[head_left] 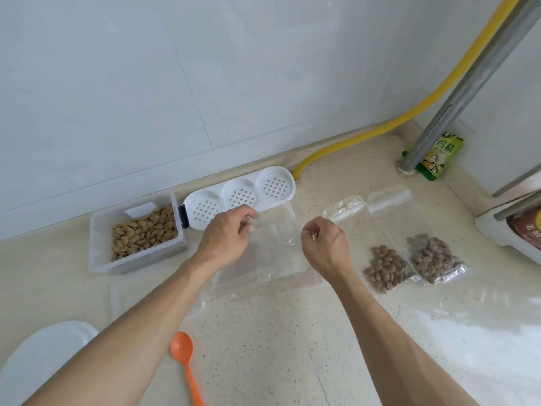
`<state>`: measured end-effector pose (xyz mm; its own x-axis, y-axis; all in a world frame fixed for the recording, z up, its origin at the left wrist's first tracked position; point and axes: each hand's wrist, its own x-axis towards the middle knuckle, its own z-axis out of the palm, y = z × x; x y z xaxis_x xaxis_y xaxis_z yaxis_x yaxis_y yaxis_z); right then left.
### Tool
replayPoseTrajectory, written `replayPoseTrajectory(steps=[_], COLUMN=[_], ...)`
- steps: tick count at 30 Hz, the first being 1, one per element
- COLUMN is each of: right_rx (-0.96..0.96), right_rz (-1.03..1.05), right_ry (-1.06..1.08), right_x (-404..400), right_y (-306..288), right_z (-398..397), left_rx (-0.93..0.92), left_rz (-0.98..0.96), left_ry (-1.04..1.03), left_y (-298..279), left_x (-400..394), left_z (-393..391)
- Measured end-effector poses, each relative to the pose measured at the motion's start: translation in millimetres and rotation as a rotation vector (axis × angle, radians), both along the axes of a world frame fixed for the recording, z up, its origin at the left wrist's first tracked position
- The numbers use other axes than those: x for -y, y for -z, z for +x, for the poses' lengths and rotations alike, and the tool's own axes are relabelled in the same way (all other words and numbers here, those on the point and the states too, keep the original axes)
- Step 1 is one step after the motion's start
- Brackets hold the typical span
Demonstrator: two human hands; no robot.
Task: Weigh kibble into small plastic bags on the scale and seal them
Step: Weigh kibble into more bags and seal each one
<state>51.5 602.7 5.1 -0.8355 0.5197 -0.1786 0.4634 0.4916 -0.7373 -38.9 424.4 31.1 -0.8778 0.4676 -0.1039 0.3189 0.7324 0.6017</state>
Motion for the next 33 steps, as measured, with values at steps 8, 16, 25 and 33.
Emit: replayPoseTrajectory(steps=[8,16,25,33], right_rx=[-0.094,-0.027,0.24,0.327], right_rz=[-0.237,-0.378,-0.26,-0.142], right_ry=[-0.067,-0.064,-0.197,-0.167], right_x=[61,197,337,366], right_y=[-51,-65,-22,-9], right_z=[1,18,27,30], left_rx=[0.166,0.378,0.215,0.082], left_rz=[0.133,0.084,-0.105,-0.139], left_ry=[0.067,0.159,-0.079,-0.156], left_y=[-40,-53,-24,8], left_x=[69,235,392,412], left_z=[1,3,21,38])
